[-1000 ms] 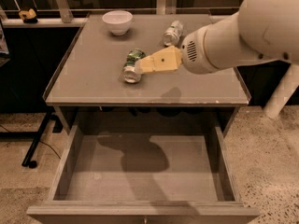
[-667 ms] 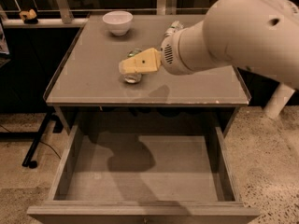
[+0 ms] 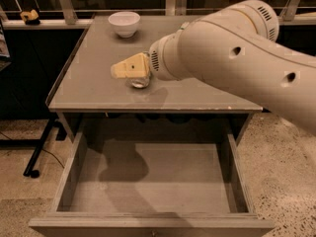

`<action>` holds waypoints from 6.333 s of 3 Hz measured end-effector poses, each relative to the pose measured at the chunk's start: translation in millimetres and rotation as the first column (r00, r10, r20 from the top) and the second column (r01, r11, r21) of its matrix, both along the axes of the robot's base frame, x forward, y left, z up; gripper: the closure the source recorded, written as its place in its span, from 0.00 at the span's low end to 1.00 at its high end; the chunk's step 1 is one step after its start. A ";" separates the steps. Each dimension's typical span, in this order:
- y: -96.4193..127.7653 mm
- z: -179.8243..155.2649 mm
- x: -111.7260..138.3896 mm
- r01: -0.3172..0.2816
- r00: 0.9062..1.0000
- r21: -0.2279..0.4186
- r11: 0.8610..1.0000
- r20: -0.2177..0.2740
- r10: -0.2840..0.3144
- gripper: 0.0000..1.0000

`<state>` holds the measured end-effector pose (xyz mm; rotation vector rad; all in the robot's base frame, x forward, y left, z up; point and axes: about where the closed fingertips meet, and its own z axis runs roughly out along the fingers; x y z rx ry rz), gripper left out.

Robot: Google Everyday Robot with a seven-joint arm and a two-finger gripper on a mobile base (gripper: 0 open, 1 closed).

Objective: Place green can into top drawer

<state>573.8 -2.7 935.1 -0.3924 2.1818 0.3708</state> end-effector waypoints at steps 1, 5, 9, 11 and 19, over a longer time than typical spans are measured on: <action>0.2 4.6 7.8 -0.024 1.000 0.009 1.000 0.007 0.024 0.00; -14.0 7.8 40.6 -0.063 0.998 -0.006 0.998 -0.002 0.063 0.00; 5.9 -9.7 78.5 -0.078 0.996 0.014 0.997 -0.048 0.079 0.00; 21.3 -24.0 94.8 -0.118 0.989 0.009 0.993 -0.087 0.118 0.00; 36.6 -83.6 111.7 -0.120 0.964 -0.014 0.993 -0.241 0.113 0.19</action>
Offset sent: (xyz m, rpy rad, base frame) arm 0.0304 -0.0267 0.0300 -0.0065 -0.0557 0.0630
